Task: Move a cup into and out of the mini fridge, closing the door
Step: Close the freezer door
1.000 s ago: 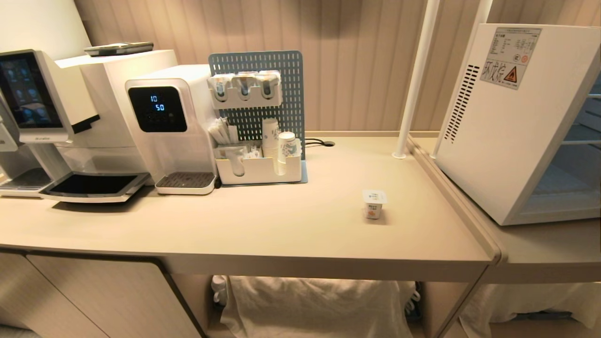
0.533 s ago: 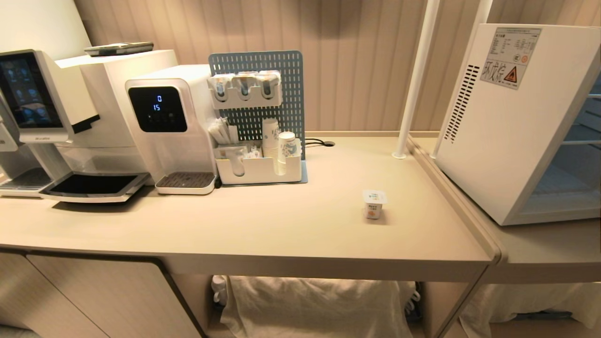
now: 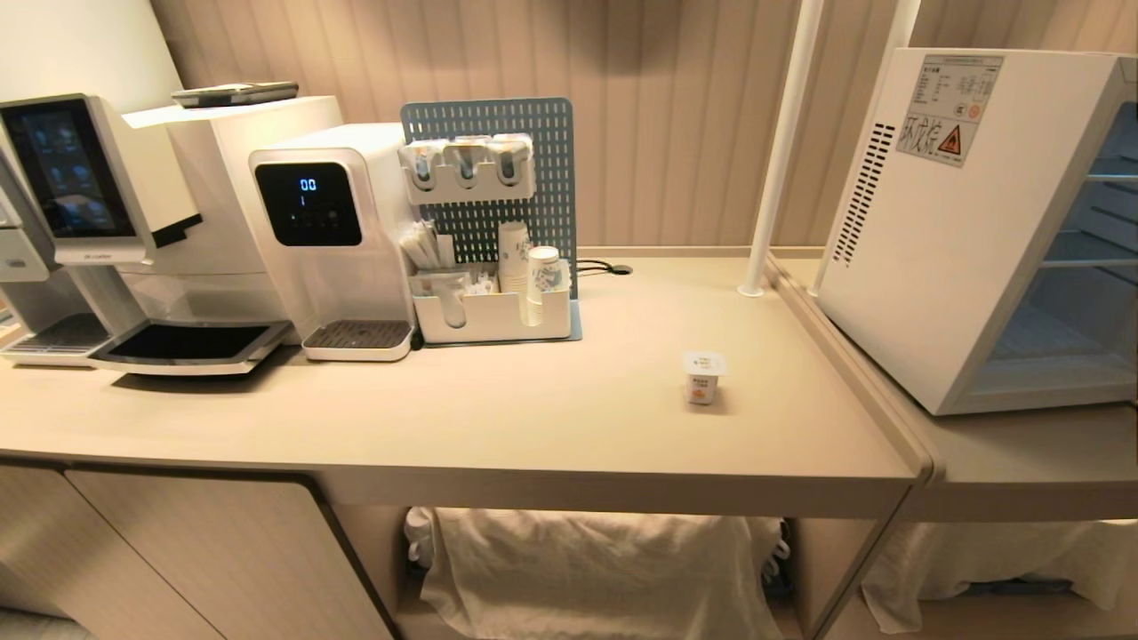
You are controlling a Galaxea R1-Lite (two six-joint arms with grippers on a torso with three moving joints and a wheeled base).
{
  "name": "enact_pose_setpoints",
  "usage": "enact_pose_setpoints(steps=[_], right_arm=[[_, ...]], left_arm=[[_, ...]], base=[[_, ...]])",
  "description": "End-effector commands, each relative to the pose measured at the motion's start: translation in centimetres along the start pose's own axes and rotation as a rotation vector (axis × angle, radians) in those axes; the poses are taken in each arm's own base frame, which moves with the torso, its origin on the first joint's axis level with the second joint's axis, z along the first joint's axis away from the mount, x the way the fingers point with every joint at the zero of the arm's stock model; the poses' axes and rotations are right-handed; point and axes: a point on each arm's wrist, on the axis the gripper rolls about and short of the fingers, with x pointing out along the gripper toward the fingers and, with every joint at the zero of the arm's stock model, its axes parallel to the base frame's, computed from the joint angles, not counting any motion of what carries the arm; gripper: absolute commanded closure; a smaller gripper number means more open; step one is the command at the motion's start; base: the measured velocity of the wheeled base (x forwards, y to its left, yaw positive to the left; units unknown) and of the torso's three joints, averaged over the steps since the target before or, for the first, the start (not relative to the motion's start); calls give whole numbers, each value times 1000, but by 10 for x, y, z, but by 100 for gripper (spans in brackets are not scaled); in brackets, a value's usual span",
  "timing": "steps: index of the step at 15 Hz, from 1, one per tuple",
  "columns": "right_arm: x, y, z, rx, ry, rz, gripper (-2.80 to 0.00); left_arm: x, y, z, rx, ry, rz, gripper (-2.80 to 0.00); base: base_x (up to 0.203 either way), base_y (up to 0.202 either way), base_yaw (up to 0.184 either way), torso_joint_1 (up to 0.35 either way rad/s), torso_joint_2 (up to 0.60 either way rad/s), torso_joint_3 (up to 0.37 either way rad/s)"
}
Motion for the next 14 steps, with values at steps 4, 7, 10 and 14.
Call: enact_pose_setpoints(steps=[4, 7, 10, 14], right_arm=[[0, 0, -1, 1, 0, 2, 0], [0, 0, -1, 1, 0, 2, 0], [0, 0, 0, 1, -1, 2, 0], [0, 0, -1, 1, 0, 2, 0]], left_arm=[[0, 0, 0, -1, -2, 0, 0], [0, 0, 0, -1, -2, -1, 0], [0, 0, 0, -1, -2, -1, 0], [0, 0, 0, -1, -2, 0, 0]], base=[[0, 0, 0, 0, 0, 0], [0, 0, 0, 0, 0, 0], [0, 0, 0, 0, 0, 0], [0, 0, 0, 0, 0, 0]])
